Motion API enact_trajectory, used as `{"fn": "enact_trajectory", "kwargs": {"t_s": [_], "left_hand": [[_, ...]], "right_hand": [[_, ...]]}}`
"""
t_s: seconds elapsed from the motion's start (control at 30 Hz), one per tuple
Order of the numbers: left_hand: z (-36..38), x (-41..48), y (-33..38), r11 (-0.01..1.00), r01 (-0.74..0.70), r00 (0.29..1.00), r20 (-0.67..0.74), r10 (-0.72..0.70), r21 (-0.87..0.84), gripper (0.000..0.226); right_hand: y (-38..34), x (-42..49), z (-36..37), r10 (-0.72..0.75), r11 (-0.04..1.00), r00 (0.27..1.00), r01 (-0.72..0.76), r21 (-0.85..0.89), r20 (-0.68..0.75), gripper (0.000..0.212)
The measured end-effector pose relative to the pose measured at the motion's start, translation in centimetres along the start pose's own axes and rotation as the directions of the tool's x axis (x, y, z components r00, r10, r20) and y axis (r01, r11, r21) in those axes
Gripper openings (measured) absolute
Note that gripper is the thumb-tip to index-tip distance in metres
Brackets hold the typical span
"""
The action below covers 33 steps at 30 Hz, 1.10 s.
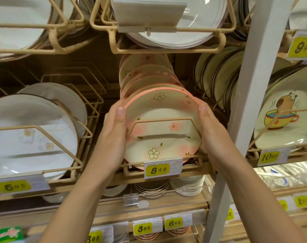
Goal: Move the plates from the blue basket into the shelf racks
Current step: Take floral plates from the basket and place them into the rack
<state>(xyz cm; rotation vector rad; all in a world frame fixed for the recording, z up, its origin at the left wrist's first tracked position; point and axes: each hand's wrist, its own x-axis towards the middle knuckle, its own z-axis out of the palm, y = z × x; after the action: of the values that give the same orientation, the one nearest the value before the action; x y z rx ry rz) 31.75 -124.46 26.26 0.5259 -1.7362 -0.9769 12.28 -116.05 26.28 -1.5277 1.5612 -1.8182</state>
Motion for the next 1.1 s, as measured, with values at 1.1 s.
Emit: {"fn": "enact_trajectory", "kwargs": {"t_s": [1.1], "left_hand": [[-2.1,-5.6,-1.5,0.999,-0.043,0.973,0.227,0.046,-0.015,0.060]], "right_hand": [[0.8,-4.5,5.4,0.005,0.963,0.909,-0.117,-0.244,-0.416,0.085]]}}
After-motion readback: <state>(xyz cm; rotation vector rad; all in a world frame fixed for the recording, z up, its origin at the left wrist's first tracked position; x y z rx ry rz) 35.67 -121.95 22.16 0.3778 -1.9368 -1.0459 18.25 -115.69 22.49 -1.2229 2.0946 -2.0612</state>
